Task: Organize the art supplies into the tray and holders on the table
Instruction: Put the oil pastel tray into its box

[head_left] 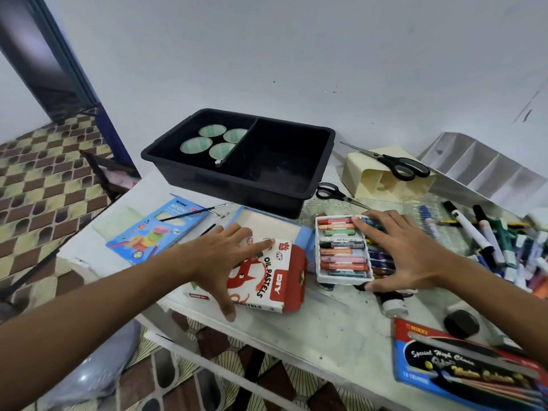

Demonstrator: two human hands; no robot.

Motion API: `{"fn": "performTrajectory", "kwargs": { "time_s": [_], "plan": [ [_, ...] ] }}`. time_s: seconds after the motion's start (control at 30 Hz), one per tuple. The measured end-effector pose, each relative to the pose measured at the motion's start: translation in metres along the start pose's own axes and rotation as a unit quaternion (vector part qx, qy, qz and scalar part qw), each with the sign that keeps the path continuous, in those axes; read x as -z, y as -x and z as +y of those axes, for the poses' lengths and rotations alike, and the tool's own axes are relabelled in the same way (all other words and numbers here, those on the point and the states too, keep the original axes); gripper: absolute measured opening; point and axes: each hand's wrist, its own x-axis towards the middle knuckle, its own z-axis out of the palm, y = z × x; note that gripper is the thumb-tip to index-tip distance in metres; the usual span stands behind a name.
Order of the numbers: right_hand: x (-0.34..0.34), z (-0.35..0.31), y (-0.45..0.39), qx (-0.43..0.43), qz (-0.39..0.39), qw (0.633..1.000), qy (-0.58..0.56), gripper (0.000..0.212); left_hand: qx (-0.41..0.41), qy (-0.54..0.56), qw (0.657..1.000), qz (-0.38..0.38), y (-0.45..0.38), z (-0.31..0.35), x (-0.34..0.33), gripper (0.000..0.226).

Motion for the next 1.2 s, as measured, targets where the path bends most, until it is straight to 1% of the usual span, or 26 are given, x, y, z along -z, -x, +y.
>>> {"fn": "performTrajectory", "kwargs": {
  "time_s": [0.17,0.3,0.37,0.53,0.63,0.73,0.83,1.03,1.2],
  "plan": [
    [0.001,-0.003,0.008,0.011,0.008,1.000,-0.001,0.115,-0.022,0.028,0.999,0.033,-0.009,0.027,0.012,0.141],
    [0.002,-0.010,0.009,0.027,0.021,0.999,-0.011,0.116,-0.006,0.061,0.998,-0.007,-0.017,0.045,0.018,0.142],
    [0.000,-0.011,0.010,0.030,0.019,0.999,-0.010,0.118,-0.004,0.066,0.998,-0.007,-0.017,0.046,0.018,0.140],
    [-0.002,-0.017,0.011,0.037,0.025,0.999,-0.021,0.121,-0.004,0.115,0.993,0.041,-0.011,0.039,0.022,0.135],
    [0.000,-0.022,0.009,0.049,0.031,0.998,-0.029,0.120,-0.012,0.127,0.990,0.063,-0.009,0.039,0.023,0.138],
    [0.003,-0.025,0.007,0.055,0.028,0.997,-0.042,0.119,-0.020,0.128,0.989,0.075,-0.010,0.042,0.022,0.145],
    [0.005,-0.029,0.005,0.063,0.020,0.997,-0.038,0.120,-0.023,0.148,0.986,0.078,-0.011,0.043,0.022,0.148],
    [0.004,-0.035,0.004,0.065,0.004,0.997,-0.031,0.120,-0.022,0.176,0.980,0.089,-0.009,0.042,0.024,0.146],
    [0.005,-0.039,-0.001,0.056,0.017,0.998,-0.022,0.121,-0.013,0.163,0.983,0.089,-0.010,0.041,0.021,0.145]
  ]
}}
